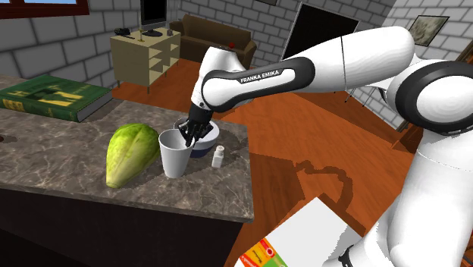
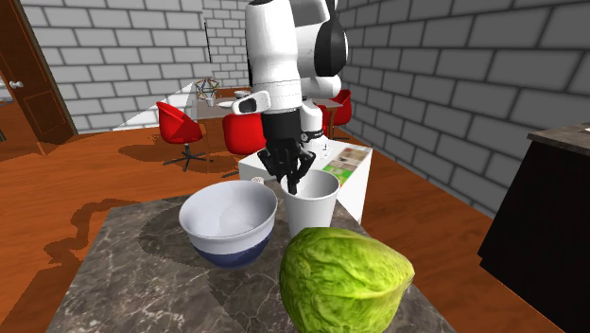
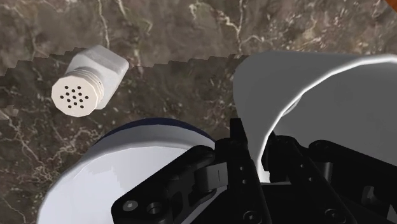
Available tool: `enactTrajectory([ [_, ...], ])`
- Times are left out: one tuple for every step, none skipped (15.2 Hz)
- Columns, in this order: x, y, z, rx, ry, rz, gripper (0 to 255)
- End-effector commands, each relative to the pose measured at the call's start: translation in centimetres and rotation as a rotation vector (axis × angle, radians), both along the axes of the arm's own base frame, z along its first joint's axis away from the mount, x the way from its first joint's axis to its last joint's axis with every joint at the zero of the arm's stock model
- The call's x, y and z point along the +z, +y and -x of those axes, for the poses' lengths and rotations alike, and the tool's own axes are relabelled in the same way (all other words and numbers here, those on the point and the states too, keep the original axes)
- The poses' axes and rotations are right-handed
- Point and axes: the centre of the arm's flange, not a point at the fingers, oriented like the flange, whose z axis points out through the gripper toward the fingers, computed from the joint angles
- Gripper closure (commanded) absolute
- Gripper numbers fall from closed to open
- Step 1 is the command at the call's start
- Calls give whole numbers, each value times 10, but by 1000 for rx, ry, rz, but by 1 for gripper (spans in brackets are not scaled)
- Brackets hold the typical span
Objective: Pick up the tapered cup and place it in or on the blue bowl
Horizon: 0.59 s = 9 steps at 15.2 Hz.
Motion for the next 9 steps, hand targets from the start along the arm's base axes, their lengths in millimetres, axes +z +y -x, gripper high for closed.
enactTrajectory([
  [0, 0, 0, 0, -1, 0, 255],
  [0, 0, 0, 0, -1, 0, 255],
  [5, 0, 0, 0, -1, 0, 255],
  [11, 0, 0, 0, -1, 0, 255],
  [16, 0, 0, 0, -1, 0, 255],
  [21, 0, 0, 0, -1, 0, 255],
  [27, 0, 0, 0, -1, 0, 255],
  [32, 0, 0, 0, -1, 0, 255],
  [37, 0, 0, 0, -1, 0, 255],
])
